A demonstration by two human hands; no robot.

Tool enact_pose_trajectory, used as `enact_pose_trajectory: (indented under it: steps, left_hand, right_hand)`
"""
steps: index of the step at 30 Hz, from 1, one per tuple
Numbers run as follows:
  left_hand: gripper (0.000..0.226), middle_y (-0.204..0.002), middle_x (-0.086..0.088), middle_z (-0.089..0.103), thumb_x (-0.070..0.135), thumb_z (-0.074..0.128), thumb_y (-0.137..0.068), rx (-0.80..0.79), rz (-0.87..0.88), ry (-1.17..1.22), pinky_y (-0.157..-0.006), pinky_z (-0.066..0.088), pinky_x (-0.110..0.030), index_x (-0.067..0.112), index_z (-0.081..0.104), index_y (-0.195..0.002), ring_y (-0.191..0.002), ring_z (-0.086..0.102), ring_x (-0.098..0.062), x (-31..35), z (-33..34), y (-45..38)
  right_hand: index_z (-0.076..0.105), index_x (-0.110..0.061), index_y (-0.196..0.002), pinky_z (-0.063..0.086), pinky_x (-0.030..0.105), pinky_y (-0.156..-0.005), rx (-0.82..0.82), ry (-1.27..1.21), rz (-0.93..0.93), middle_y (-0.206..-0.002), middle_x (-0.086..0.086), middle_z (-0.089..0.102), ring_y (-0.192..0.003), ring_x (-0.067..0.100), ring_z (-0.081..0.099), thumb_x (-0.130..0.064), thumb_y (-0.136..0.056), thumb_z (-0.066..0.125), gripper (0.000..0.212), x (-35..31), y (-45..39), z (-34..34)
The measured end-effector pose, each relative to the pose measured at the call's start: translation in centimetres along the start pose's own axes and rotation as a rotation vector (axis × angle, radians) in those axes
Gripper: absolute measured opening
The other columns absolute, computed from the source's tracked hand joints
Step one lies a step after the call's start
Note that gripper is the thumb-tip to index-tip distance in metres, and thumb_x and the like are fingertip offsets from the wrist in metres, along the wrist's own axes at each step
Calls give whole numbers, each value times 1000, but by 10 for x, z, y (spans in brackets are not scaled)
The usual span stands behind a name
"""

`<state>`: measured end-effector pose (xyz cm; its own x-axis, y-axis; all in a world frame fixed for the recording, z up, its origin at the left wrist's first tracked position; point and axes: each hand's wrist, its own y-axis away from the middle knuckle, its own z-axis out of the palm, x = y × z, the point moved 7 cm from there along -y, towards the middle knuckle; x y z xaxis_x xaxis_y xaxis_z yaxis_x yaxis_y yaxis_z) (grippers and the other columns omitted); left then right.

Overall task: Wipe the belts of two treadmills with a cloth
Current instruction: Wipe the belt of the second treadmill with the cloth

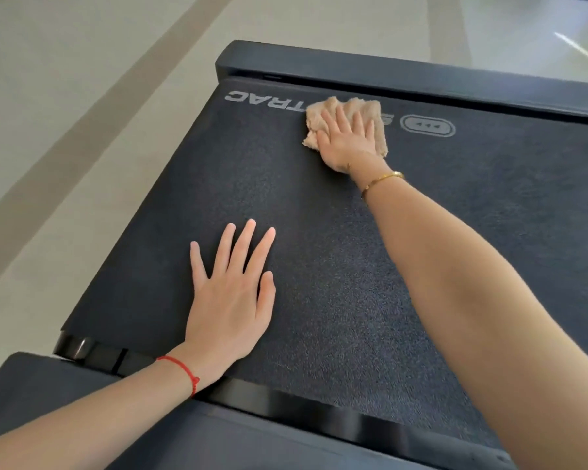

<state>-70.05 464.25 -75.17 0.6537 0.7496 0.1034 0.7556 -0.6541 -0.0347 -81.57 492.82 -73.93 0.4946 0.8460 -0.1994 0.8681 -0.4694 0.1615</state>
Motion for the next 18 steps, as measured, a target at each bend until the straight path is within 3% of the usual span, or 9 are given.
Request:
enact_pose_trajectory:
  steps: [5, 9, 11, 15, 18]
  left_hand:
    - [62, -167, 4, 10, 43, 9, -98, -6, -1, -5, -120, 8, -63, 31, 9, -159, -155, 2, -19, -2, -1, -2]
    - [64, -167, 4, 10, 44, 8, -97, -8, -2, 10, -120, 7, -63, 31, 10, -159, -155, 1, -18, -3, 0, -2]
    - [64, -167, 4, 10, 45, 7, -97, -7, 1, 18, -120, 7, -64, 31, 10, -159, -155, 2, -19, -3, 0, -2]
    - [64, -167, 3, 11, 44, 7, -97, -1, 6, 22, -119, 8, -65, 32, 10, -159, -155, 4, -21, -3, 0, -2]
    - [63, -167, 1, 15, 43, 11, -97, 9, 12, 26, -119, 9, -66, 31, 13, -159, -154, 7, -22, -1, -1, -1]
  right_hand:
    - [2, -32, -158, -10, 49, -121, -17, 35, -269, -166, -4, -4, -152, 29, -8, -43, -105, 13, 55, -65, 28, 21]
    - [7, -36, -157, -9, 44, -121, 16, 6, -420, -166, -8, 1, -152, 25, -5, -45, -106, 17, 53, -44, 98, 31]
    - [7, -39, -156, -9, 43, -121, 42, 0, -354, -165, -10, 1, -152, 23, -5, -45, -106, 17, 52, -7, 117, 26]
    - [4, -38, -156, -10, 44, -122, 69, 11, -26, -166, -8, -2, -152, 26, -6, -45, -106, 16, 52, 72, 137, 11]
    - [4, -37, -157, -10, 48, -121, 73, -15, 34, -165, -8, -4, -152, 29, -7, -44, -105, 16, 53, 66, 165, 13]
